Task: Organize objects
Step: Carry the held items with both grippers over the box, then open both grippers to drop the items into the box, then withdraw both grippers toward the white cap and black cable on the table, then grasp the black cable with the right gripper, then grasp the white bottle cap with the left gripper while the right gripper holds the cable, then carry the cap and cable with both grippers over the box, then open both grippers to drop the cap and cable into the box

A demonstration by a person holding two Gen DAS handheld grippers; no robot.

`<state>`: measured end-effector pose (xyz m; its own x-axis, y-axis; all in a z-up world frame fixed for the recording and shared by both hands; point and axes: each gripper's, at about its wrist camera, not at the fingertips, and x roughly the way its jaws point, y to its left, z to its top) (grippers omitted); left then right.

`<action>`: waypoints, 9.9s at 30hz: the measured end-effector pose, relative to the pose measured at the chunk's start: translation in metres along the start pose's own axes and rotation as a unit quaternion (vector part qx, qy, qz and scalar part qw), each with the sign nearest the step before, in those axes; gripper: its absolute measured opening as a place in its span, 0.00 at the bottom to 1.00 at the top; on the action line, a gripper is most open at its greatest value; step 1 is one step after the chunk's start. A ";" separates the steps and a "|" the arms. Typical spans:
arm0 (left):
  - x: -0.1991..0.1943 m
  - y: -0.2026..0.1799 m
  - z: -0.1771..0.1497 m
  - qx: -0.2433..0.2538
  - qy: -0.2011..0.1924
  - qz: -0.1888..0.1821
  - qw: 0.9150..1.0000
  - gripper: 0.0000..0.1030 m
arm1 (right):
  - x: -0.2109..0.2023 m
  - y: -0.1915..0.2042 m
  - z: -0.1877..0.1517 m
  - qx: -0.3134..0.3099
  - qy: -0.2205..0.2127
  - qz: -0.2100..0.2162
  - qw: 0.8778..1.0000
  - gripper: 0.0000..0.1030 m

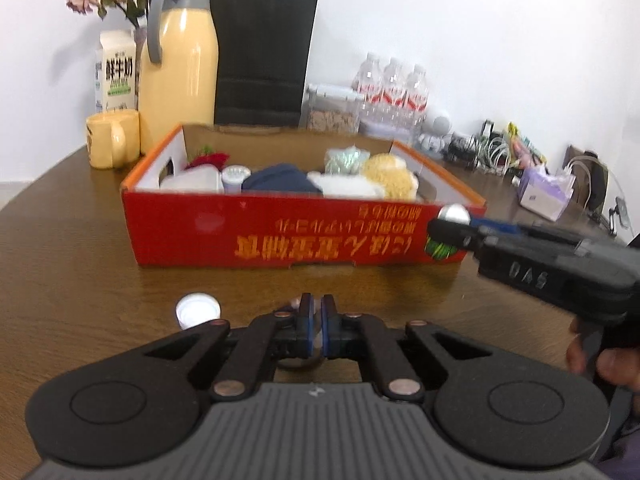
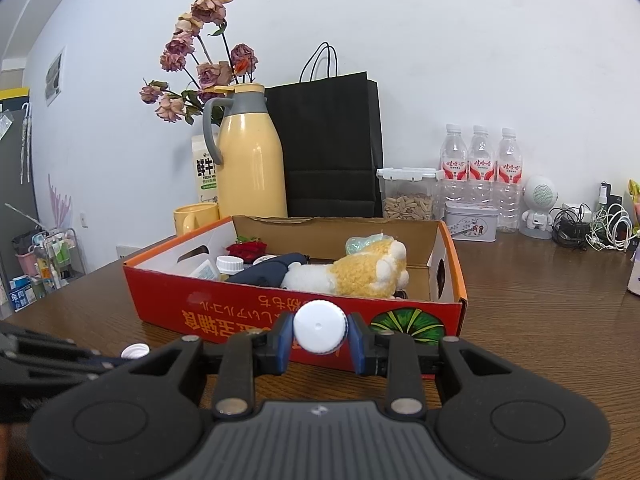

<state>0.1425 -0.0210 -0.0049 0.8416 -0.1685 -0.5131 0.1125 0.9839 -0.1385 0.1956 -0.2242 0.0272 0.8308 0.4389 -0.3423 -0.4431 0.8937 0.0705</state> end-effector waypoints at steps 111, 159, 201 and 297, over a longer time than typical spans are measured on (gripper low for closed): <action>-0.012 0.103 -0.004 -0.021 -0.023 0.125 0.992 1.00 | 0.043 0.076 -0.019 -0.037 0.146 0.055 0.987 1.00; 0.000 0.107 -0.004 -0.042 0.007 0.117 0.992 1.00 | 0.038 0.071 -0.006 -0.025 0.088 0.022 0.996 0.49; 0.028 0.060 0.001 -0.015 0.029 0.094 0.995 0.28 | 0.020 0.046 -0.010 -0.009 0.072 -0.004 0.997 0.51; 0.026 0.032 0.110 0.026 -0.111 0.116 0.987 1.00 | 0.049 0.015 0.081 0.006 0.009 -0.098 0.995 1.00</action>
<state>0.2262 0.0125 0.0701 0.9425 0.0737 -0.3260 -0.0750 0.9971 0.0085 0.2570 -0.1819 0.0869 0.8948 0.2539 -0.3672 -0.2685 0.9632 0.0116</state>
